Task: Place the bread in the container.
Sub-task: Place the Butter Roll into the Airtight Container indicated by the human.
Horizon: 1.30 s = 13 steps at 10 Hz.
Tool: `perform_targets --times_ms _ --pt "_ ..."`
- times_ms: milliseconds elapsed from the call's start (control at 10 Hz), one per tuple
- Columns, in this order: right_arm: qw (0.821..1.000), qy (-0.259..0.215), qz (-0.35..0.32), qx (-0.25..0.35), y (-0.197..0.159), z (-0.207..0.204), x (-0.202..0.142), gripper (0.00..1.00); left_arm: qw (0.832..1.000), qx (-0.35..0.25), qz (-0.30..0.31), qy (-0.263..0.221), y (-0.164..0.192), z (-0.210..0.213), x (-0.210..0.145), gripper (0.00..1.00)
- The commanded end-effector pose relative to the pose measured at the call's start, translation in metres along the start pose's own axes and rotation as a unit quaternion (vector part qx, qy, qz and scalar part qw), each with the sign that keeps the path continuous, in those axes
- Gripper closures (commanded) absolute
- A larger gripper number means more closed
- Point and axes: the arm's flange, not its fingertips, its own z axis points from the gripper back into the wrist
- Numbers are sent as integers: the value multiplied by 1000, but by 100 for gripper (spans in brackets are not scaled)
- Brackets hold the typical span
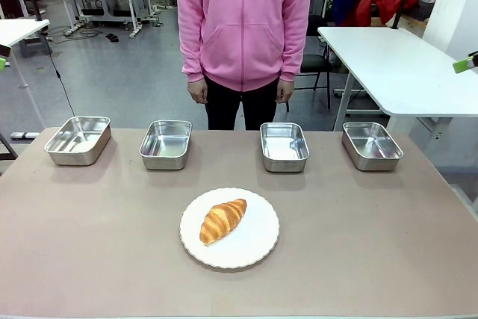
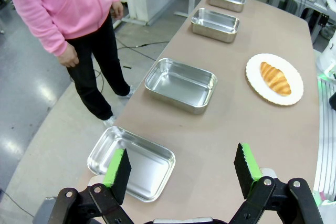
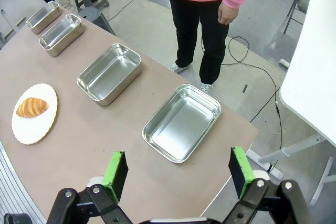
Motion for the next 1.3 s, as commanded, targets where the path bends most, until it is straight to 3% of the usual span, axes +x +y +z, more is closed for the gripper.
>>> perform_targets --times_ms 0,1200 --pt "1000 -5 0 3 0 0 1 0 1000 -1 -2 2 0 1 2 0" --pt "1000 -5 0 3 0 0 1 0 1000 -1 -2 2 0 1 2 0"
